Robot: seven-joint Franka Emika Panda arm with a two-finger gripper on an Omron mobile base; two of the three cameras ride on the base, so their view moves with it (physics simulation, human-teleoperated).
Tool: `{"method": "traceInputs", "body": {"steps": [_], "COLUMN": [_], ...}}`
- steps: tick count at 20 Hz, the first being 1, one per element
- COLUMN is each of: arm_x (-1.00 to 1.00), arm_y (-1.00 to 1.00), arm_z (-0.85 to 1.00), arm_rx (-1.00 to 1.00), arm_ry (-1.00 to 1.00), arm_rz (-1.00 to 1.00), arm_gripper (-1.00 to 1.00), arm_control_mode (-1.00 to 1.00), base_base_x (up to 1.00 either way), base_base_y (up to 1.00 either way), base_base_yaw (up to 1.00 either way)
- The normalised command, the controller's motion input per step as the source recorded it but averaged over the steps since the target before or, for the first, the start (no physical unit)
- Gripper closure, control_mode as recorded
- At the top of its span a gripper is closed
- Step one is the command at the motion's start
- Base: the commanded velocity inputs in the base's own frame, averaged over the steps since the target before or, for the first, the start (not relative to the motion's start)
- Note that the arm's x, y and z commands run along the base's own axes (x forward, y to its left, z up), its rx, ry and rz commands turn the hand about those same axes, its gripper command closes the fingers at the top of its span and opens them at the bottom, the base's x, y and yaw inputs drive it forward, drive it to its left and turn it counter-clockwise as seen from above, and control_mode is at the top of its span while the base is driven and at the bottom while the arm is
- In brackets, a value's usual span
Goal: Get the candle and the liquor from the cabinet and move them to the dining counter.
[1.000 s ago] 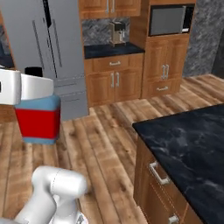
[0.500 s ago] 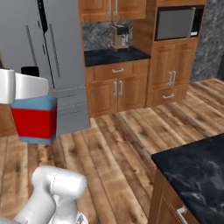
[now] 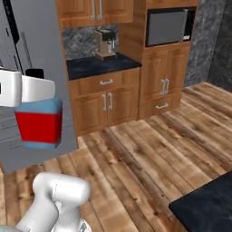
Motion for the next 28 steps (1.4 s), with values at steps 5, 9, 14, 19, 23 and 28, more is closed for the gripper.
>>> {"method": "traceInputs", "body": {"steps": [5, 9, 14, 19, 23, 28], "arm_x": [0.0, 0.0, 0.0, 0.0, 0.0, 0.0], "arm_y": [0.0, 0.0, 0.0, 0.0, 0.0, 0.0], "arm_z": [0.0, 0.0, 0.0, 0.0, 0.0, 0.0], "arm_rx": [0.0, 0.0, 0.0, 0.0, 0.0, 0.0], "arm_ry": [0.0, 0.0, 0.0, 0.0, 0.0, 0.0], "arm_rz": [0.0, 0.0, 0.0, 0.0, 0.0, 0.0], "arm_gripper": [1.0, 1.0, 1.0, 1.0, 1.0, 1.0], "arm_control_mode": [1.0, 1.0, 1.0, 1.0, 1.0, 1.0], "base_base_x": [0.46, 0.15, 0.52, 0.89, 1.0, 1.0], "base_base_y": [0.88, 0.85, 0.87, 0.92, 1.0, 1.0], "base_base_yaw": [-0.61, -0.72, -0.69, -0.62, -0.56, -0.55]}}
